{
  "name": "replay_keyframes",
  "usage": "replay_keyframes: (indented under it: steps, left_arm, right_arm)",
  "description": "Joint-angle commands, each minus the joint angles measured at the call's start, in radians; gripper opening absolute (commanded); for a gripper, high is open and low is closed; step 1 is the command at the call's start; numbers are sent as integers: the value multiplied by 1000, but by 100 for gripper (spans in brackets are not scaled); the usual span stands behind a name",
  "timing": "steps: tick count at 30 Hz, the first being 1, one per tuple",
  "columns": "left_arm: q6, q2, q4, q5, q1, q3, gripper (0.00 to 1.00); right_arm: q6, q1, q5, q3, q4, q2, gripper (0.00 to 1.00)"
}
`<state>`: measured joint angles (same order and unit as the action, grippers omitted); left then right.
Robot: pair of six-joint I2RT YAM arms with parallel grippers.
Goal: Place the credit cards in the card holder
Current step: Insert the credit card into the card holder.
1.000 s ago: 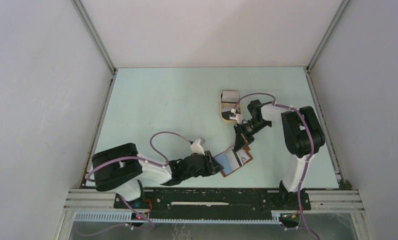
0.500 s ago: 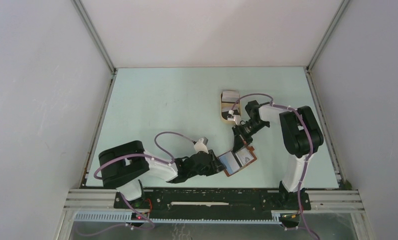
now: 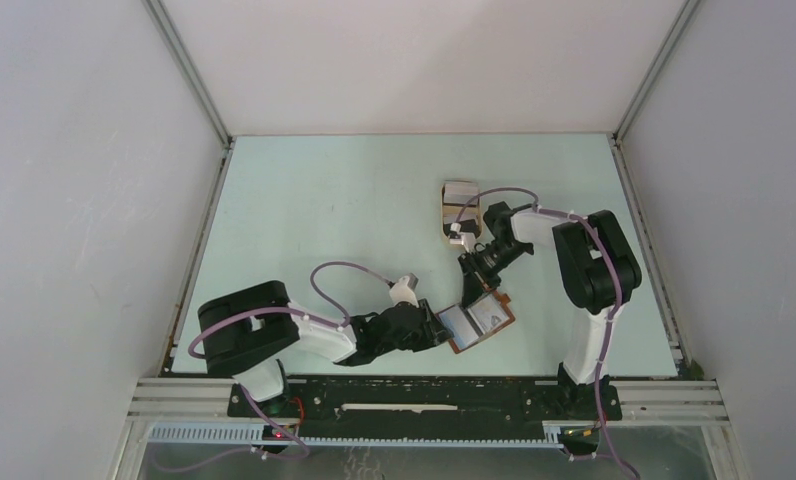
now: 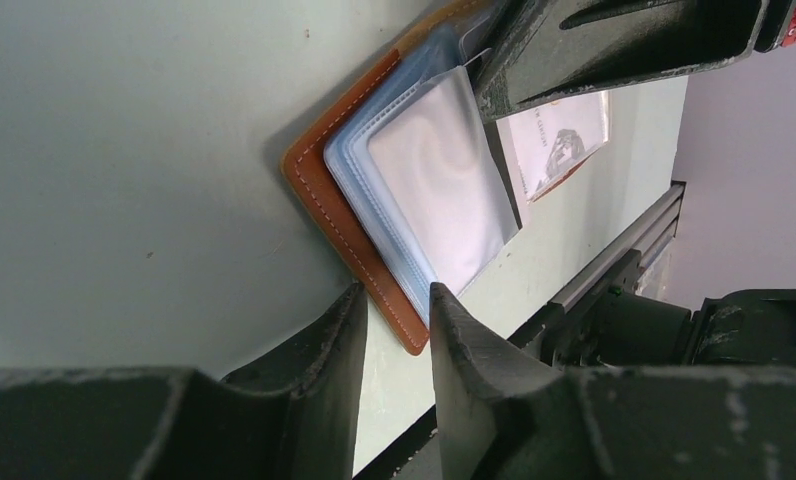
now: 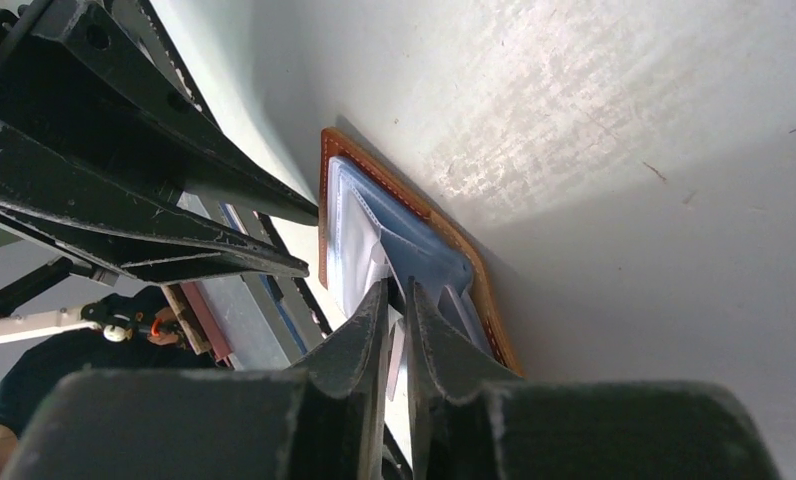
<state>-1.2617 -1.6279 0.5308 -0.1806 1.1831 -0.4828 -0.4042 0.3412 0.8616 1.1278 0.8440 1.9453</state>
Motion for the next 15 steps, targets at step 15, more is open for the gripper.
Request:
replay_keyframes:
  steps: [15]
  left_arm:
    - [126,89,-86,-53,-7,44,36]
  right_arm:
    - [-16,16,-59,27,-7,-107,40]
